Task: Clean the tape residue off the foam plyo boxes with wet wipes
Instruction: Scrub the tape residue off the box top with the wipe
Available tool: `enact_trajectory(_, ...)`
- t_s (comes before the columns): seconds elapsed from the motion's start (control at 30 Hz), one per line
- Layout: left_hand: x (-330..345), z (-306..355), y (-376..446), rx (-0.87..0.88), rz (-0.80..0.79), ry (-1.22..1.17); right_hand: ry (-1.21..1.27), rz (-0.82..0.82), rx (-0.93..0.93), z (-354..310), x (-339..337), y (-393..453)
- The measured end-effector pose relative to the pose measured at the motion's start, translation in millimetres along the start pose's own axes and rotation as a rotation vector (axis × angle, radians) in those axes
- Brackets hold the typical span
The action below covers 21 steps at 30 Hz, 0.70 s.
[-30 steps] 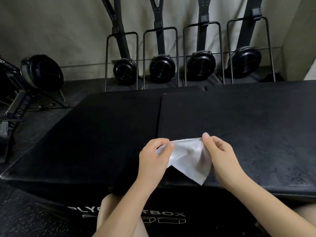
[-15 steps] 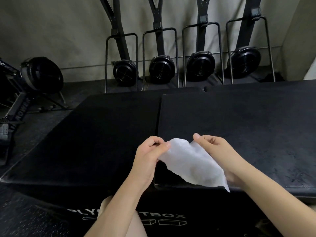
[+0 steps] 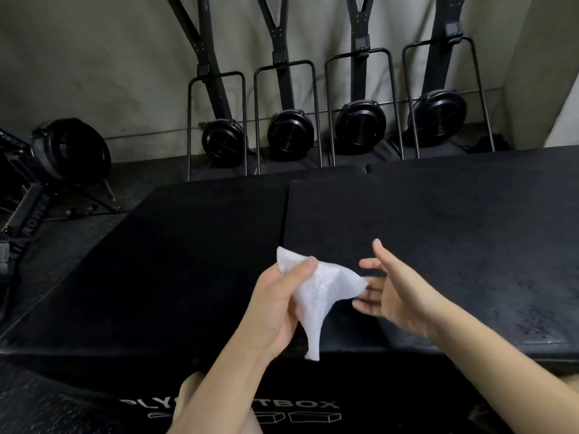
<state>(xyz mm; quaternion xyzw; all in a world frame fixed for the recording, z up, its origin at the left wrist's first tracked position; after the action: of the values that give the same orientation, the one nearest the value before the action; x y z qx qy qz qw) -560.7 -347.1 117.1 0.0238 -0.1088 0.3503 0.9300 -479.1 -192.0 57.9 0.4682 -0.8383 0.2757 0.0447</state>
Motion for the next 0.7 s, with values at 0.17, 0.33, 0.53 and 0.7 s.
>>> enact_trajectory(0.17, -9.0, -1.0, 2.7, 0.005, 0.110, -0.074, -0.022, -0.202, -0.132, 28.6, 27.7, -26.8)
enact_trajectory(0.33, -7.3, -4.8, 1.8, 0.020, 0.119, -0.015, -0.132, 0.078, -0.593, -3.6, 32.1, -55.4)
enact_trajectory(0.53, -29.4, -3.5, -7.4, 0.076, 0.316, 0.185, -0.273, 0.221, -0.710, -26.9, 19.3, -58.6)
enact_trajectory(0.7, -38.9, 8.6, -7.9, 0.188, 0.280, 0.429, -0.544, 0.223, -0.708, -38.9, 12.1, -50.6)
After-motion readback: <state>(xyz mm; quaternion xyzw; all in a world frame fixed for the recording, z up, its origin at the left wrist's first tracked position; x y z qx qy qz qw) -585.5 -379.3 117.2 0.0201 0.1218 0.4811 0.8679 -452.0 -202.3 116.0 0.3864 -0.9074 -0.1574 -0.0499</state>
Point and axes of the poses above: each hand's wrist, its own y-axis towards the middle knuckle, its own x-axis out of the palm, z = x × y, the point moved 8 cm from there along y, towards the middle knuckle, and after that the axes turned 2 degrees about y, right-handed, at the moved point
